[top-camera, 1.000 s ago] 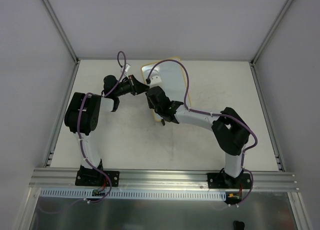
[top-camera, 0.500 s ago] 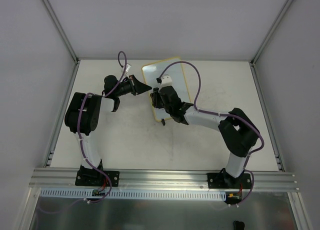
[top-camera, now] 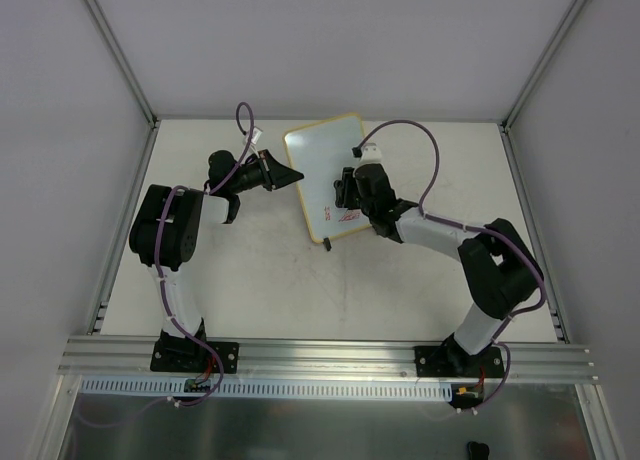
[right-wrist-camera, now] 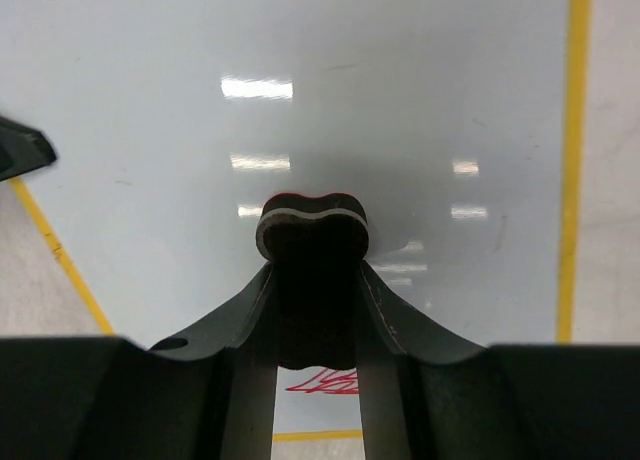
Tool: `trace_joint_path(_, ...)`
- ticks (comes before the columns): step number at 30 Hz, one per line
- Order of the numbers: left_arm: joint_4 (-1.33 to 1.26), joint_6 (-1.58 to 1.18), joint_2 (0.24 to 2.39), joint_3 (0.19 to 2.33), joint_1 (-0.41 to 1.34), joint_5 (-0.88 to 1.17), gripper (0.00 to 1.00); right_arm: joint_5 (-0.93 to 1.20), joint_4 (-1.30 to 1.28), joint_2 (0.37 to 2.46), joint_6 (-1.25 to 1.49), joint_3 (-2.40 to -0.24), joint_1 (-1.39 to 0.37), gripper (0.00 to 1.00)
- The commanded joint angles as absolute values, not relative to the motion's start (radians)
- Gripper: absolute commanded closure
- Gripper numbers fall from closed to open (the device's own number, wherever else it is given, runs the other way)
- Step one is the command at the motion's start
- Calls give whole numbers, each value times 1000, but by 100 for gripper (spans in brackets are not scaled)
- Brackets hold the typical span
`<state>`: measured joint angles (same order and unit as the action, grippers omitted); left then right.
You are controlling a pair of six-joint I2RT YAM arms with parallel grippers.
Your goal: Erase the whiteboard
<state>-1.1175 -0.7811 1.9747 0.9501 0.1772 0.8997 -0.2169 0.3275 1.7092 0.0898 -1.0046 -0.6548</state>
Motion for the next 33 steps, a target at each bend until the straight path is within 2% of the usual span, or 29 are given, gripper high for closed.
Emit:
trace_joint_path(1, -1147, -693, 1948, 956, 196, 953, 100, -393, 149, 1737, 63, -962, -545, 100)
trace_joint_path(14, -1150, -695, 1948, 957, 193, 956, 100, -371, 89, 1738, 104, -968, -425, 100)
trace_joint_path(26, -1155, -699, 1950, 953, 187, 956, 100, -387, 90, 1709, 98, -950, -428, 100)
trace_joint_path(33, -1201, -729, 1976, 953, 179, 962, 100, -382, 216, 1738, 84, -896, -505, 100)
